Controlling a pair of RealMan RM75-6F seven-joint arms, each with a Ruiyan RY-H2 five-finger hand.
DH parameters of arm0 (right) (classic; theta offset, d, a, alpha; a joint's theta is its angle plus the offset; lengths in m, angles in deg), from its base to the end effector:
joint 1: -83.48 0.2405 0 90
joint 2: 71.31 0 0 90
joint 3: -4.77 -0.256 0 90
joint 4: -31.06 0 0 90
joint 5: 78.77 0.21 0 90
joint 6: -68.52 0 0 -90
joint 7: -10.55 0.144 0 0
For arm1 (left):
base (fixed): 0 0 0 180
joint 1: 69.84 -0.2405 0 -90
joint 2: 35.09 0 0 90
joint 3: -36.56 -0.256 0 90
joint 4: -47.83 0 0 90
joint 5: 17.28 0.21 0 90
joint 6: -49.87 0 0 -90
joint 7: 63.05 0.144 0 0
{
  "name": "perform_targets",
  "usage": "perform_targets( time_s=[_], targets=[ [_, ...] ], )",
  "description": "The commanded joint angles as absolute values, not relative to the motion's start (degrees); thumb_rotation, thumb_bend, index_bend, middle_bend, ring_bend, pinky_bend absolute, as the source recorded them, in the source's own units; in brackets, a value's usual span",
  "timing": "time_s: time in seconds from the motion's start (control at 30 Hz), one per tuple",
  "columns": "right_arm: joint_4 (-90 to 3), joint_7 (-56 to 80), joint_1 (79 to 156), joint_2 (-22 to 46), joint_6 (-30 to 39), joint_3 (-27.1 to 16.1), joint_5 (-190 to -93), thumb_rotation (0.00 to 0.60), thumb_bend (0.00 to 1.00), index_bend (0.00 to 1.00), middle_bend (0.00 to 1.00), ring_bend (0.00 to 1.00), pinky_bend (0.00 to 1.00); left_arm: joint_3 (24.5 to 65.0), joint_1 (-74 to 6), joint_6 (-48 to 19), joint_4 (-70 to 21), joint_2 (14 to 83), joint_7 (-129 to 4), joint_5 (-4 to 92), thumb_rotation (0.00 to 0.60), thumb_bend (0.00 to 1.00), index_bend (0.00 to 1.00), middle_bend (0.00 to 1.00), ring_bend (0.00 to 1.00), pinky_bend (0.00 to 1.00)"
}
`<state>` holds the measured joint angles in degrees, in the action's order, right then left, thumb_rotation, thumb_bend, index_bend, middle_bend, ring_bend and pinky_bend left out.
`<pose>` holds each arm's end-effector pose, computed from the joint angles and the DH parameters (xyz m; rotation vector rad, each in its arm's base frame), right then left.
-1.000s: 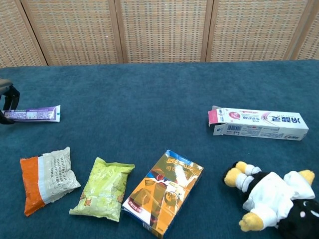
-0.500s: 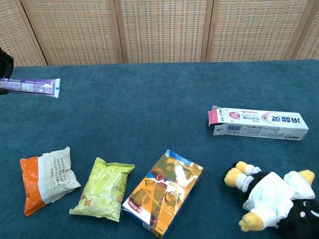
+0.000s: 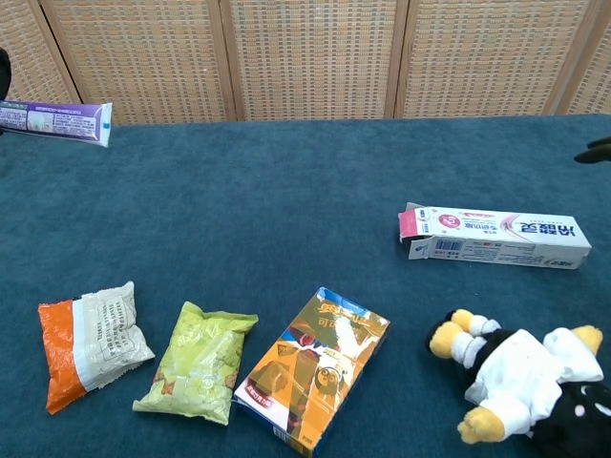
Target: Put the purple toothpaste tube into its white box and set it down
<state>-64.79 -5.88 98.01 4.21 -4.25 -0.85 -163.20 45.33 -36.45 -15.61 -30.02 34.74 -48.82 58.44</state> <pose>-0.2455 -0.2299 0.0709 1.6265 -0.8902 0.9156 -0.2468 0.3599 0.1391 -1.6512 -0.5197 -0.7685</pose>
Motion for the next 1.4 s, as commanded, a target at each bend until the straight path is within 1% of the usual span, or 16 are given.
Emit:
perform_targets(
  time_s=[0.03, 0.2, 0.33, 0.57, 0.73, 1.0, 1.2, 1.27, 1.37, 1.4],
  targets=[
    [-67.97, -9.34, 103.03, 3.8, 2.12, -5.03, -157.68, 0.6, 0.04, 0.0, 0.0, 0.0, 0.0, 45.35, -36.44, -15.45, -30.93, 34.58, -48.05, 58.26, 0.6, 0.24, 0.81, 0.7, 0.6, 0.56],
    [-70.04, -14.57, 108.24, 5.21, 7.53, -8.39, -150.45, 0.6, 0.04, 0.0, 0.0, 0.0, 0.0, 45.31, -36.3, -15.39, -31.22, 34.91, -47.19, 58.32, 0.6, 0.24, 0.81, 0.7, 0.6, 0.56],
    [-69.35, -18.55, 112.77, 8.56, 10.62, -10.85, -143.68, 0.6, 0.04, 0.01, 0.0, 0.0, 0.0, 45.4, -36.21, -15.59, -31.35, 35.03, -47.26, 58.63, 0.6, 0.24, 0.81, 0.7, 0.6, 0.56],
    [-63.95, -25.22, 119.45, 14.6, 13.88, -11.67, -132.36, 0.6, 0.04, 0.02, 0.0, 0.0, 0.0, 45.45, -36.17, -15.94, -31.4, 34.8, -47.37, 59.26, 0.6, 0.24, 0.81, 0.7, 0.6, 0.56],
    [-60.06, -26.14, 122.09, 17.21, 15.33, -11.8, -126.15, 0.6, 0.04, 0.02, 0.0, 0.0, 0.0, 45.17, -36.29, -15.99, -31.06, 34.92, -47.61, 59.66, 0.6, 0.24, 0.81, 0.7, 0.6, 0.56],
    [-51.86, -24.87, 124.48, 18.96, 17.25, -11.99, -120.66, 0.6, 0.04, 0.03, 0.0, 0.0, 0.0, 44.88, -36.27, -15.8, -29.79, 35.49, -47.85, 60.04, 0.6, 0.24, 0.81, 0.7, 0.6, 0.56],
    [-48.74, -23.8, 124.35, 18.36, 18.11, -11.19, -118.5, 0.6, 0.04, 0.05, 0.0, 0.0, 0.0, 44.83, -36.18, -15.93, -29.5, 35.82, -47.79, 60.4, 0.6, 0.24, 0.81, 0.7, 0.6, 0.56],
    [-47.88, -23.18, 124.07, 18.13, 18.2, -10.52, -118.43, 0.6, 0.04, 0.08, 0.0, 0.0, 0.0, 44.86, -36.12, -15.94, -29.48, 35.88, -47.67, 60.45, 0.6, 0.24, 0.81, 0.7, 0.6, 0.56],
    [-47.21, -21.96, 123.7, 18.2, 17.85, -10.08, -118.83, 0.6, 0.04, 0.16, 0.01, 0.0, 0.0, 44.95, -36.08, -16.07, -29.7, 35.87, -47.63, 60.55, 0.6, 0.24, 0.81, 0.7, 0.6, 0.56],
    [-46.92, -21.34, 123.52, 18.32, 17.73, -9.82, -119.23, 0.6, 0.04, 0.19, 0.02, 0.0, 0.0, 44.97, -36.08, -16.14, -29.83, 35.83, -47.54, 60.61, 0.6, 0.24, 0.81, 0.7, 0.6, 0.56]
  ],
)
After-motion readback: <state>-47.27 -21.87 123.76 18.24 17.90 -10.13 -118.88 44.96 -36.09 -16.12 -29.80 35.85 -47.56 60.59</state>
